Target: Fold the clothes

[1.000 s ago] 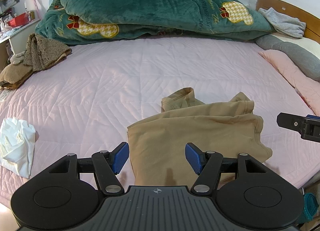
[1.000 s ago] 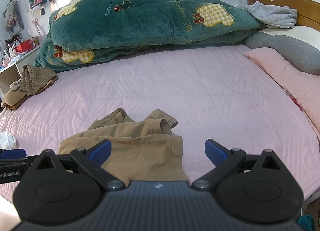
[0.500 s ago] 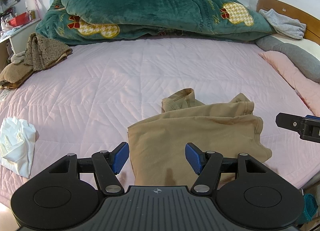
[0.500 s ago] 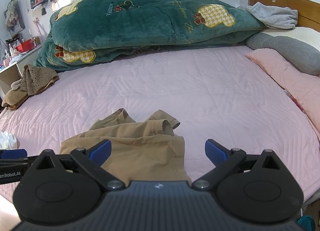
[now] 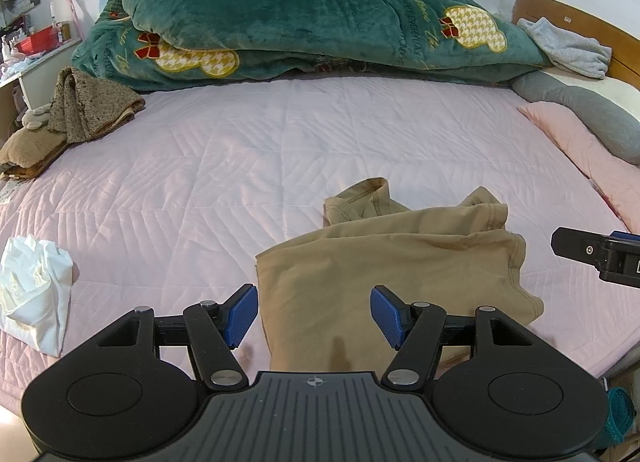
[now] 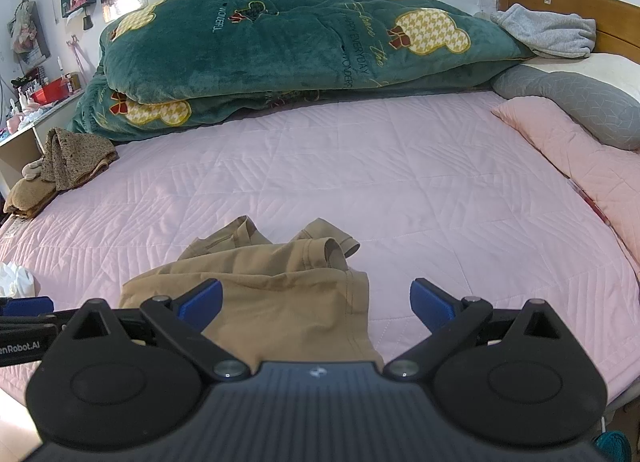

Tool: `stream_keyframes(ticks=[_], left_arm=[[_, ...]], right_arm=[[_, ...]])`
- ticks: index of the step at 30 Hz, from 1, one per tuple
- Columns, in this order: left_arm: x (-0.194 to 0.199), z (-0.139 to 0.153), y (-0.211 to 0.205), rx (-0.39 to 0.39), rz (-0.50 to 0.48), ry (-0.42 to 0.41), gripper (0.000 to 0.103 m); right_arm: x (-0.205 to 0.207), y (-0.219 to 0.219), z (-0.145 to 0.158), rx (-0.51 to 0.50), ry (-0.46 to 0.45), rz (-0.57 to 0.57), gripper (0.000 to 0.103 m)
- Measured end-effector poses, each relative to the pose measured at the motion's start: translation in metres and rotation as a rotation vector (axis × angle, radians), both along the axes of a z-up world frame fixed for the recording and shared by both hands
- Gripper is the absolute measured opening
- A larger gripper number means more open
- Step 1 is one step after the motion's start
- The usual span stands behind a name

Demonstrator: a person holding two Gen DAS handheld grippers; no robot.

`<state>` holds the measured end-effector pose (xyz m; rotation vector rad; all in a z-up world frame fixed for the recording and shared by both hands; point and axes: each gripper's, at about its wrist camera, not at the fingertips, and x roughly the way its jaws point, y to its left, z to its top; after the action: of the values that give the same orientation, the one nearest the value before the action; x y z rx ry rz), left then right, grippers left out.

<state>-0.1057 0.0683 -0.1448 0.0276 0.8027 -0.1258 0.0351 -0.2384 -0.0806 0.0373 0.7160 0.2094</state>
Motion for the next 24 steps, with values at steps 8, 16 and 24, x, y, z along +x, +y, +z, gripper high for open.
stream_keyframes(ticks=[8,16,24], left_arm=[[0.0,0.0,0.001,0.0,0.001,0.001,0.065],[-0.006,-0.012,0.004,0.012,-0.014,0.023,0.065],[-0.023,-0.038,0.013,-0.005,-0.034,0.074,0.065]], right_arm=[[0.0,0.001,-0.001,-0.002,0.0,0.004,0.101],[-0.005,-0.003,-0.011,-0.007,0.029,-0.006,0.101],[-0.022,-0.014,-0.033,-0.013,0.079,-0.051,0.102]])
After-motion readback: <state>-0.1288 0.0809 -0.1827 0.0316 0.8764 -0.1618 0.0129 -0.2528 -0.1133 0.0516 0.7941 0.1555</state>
